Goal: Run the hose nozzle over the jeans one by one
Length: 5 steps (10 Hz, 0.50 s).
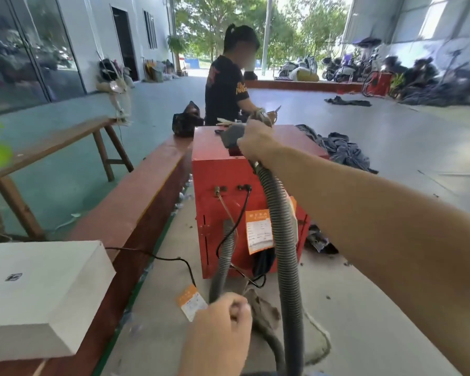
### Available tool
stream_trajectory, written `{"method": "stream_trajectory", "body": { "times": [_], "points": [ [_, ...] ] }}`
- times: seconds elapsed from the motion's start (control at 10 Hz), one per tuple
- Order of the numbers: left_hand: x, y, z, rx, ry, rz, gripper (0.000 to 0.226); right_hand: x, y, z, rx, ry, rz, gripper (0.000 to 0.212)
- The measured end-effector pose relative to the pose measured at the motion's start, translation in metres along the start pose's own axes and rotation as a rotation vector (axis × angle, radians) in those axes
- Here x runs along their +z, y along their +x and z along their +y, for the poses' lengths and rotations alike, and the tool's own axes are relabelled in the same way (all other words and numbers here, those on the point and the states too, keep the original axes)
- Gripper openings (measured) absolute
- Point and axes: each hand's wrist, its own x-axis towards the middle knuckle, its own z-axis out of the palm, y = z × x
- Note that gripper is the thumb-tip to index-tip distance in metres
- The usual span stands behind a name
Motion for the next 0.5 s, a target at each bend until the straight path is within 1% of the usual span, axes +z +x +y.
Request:
{"method": "stream_trajectory", "body": {
  "times": [0.1, 0.2, 0.3, 0.4, 0.5],
  "points": [
    [-0.011, 0.03, -0.007, -0.041, 0.017, 0.059, 0.009, 0.021, 0.017, 0.0, 0.006, -0.027, -0.072, 0.036],
    [-0.023, 0.051, -0.009, -0.116, -0.005, 0.011, 0.013, 0.031, 0.041, 0.002, 0.017, -0.198, -0.127, 0.03],
    [-0.019, 0.069, -0.017, -0.168, 0.005, -0.011, 0.012, 0.032, 0.057, -0.003, -0.033, -0.329, -0.164, 0.032],
    [-0.009, 0.07, -0.032, -0.014, 0.05, -0.045, 0.008, 0.049, 0.072, 0.0, -0.083, -0.507, -0.197, 0.04],
    [-0.026, 0.075, -0.037, 0.046, 0.113, -0.257, 0.017, 0.064, 0.082, 0.003, -0.066, -0.562, -0.115, 0.041]
  ]
}}
